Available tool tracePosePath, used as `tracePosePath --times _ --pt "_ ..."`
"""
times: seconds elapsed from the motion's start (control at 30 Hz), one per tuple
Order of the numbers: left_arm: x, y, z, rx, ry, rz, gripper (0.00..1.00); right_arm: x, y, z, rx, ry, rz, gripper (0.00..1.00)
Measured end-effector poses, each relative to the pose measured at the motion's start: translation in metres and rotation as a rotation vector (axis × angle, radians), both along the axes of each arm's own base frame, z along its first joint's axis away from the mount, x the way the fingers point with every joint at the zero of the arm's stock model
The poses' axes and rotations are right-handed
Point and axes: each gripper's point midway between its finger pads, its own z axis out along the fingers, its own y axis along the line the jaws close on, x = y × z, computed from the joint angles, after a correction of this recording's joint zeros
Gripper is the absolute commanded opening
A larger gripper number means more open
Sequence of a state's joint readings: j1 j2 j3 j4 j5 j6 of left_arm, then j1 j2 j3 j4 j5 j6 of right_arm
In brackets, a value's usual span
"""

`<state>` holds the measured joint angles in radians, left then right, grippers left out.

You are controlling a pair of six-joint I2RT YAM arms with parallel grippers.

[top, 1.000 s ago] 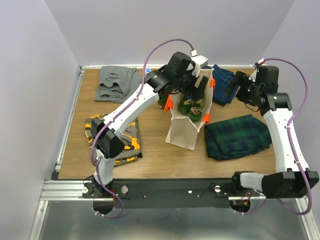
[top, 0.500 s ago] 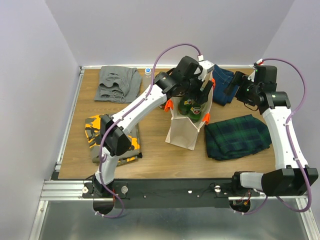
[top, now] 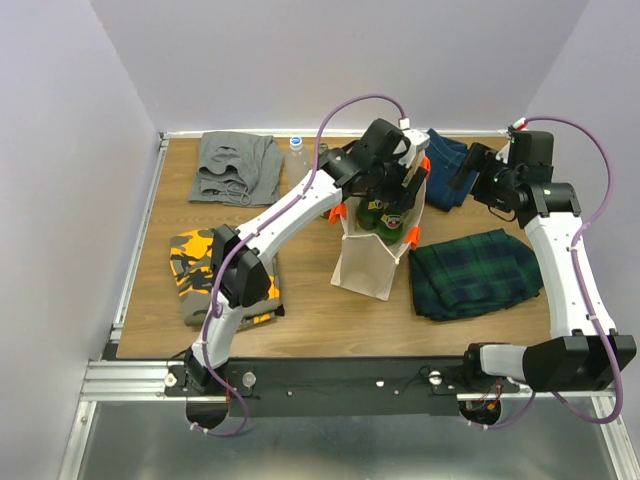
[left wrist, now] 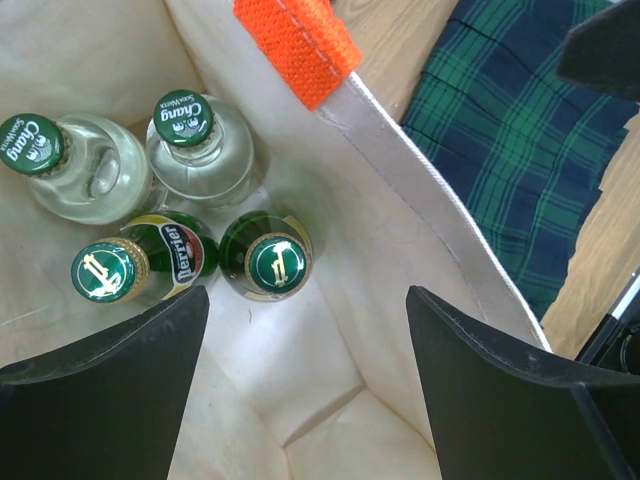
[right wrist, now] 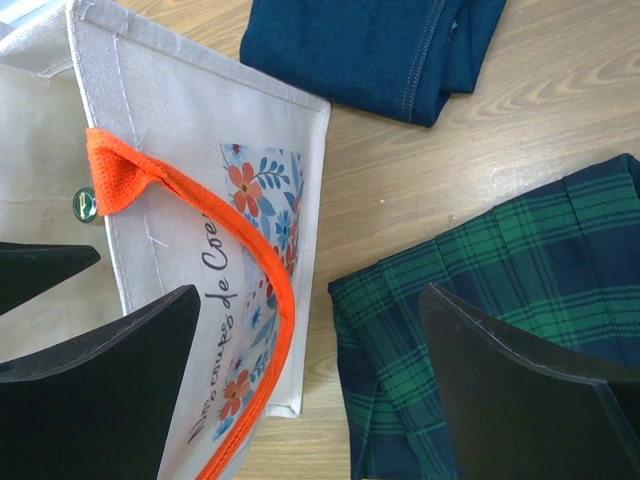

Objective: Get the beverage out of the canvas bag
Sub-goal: Take out the drink from the canvas bag.

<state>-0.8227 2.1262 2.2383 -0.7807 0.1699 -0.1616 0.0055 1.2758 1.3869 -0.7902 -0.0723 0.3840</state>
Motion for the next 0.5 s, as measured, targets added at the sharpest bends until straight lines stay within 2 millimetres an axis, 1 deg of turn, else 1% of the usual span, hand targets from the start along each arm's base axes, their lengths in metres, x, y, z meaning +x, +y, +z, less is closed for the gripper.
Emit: tracePosePath --times 0.27,0.37,0.4,0.5 --pt "0.003 -0.002 -0.015 0.024 0.012 0.007 0.85 0.001 -0.001 -0.001 -0.003 0.003 -0.004 1.0" --pt "0.004 -0.003 -0.02 0.031 0.018 0.007 0.8 0.001 -0.001 -0.002 -0.003 0.006 -0.003 1.0" --pt "0.005 -0.004 -0.022 0.032 0.019 0.008 0.74 0.001 -0.001 -0.002 -0.003 0.006 -0.003 1.0" --pt "0.006 -0.005 -0.025 0.034 0.018 0.007 0.72 0.001 -0.001 -0.002 -0.003 0.006 -0.003 1.0"
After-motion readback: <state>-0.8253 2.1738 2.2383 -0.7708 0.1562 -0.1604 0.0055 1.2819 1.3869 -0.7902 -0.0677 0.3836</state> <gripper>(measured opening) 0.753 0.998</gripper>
